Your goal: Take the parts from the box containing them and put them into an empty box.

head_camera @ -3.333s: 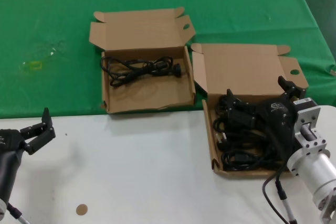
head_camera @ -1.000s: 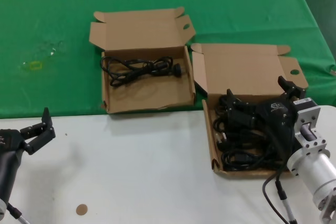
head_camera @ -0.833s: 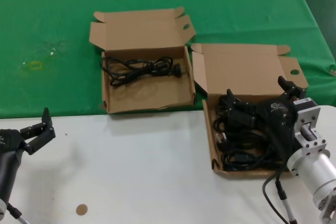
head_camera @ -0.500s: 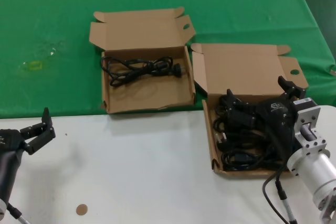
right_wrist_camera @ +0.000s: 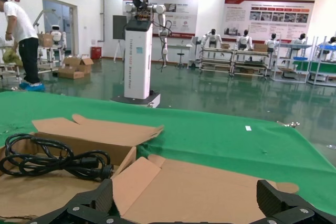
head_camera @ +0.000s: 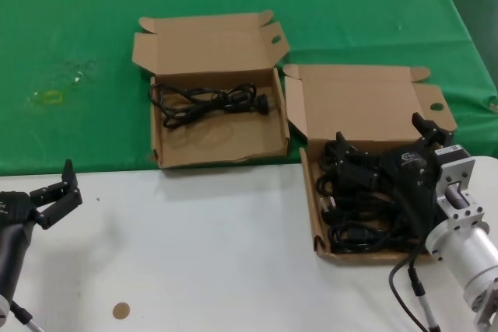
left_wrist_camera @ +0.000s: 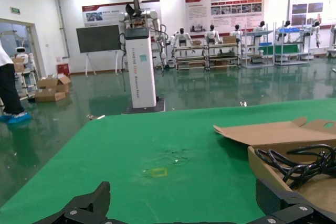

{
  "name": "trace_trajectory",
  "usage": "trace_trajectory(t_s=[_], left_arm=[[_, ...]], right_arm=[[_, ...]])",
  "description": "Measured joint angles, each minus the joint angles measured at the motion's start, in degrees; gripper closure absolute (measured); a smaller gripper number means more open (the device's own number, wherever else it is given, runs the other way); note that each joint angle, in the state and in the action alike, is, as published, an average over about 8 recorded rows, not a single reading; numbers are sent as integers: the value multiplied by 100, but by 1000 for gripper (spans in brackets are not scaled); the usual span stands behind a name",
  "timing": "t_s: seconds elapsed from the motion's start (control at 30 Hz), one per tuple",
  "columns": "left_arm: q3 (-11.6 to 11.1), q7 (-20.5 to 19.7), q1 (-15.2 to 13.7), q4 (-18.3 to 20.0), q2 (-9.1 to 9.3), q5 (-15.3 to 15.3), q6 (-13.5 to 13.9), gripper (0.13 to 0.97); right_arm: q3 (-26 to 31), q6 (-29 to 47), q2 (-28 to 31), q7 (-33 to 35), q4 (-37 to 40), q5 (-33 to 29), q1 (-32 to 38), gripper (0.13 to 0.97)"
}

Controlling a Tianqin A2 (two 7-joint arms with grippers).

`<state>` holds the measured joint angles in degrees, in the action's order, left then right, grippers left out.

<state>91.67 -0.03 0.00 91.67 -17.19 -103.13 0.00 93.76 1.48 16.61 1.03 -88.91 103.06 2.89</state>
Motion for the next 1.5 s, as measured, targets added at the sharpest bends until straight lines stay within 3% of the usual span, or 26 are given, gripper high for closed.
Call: trace_trajectory(t_s=[1.5], left_arm=[[0,2,0,0,0,0,0,132]], right_arm=[[0,0,0,0,0,0,0,129]])
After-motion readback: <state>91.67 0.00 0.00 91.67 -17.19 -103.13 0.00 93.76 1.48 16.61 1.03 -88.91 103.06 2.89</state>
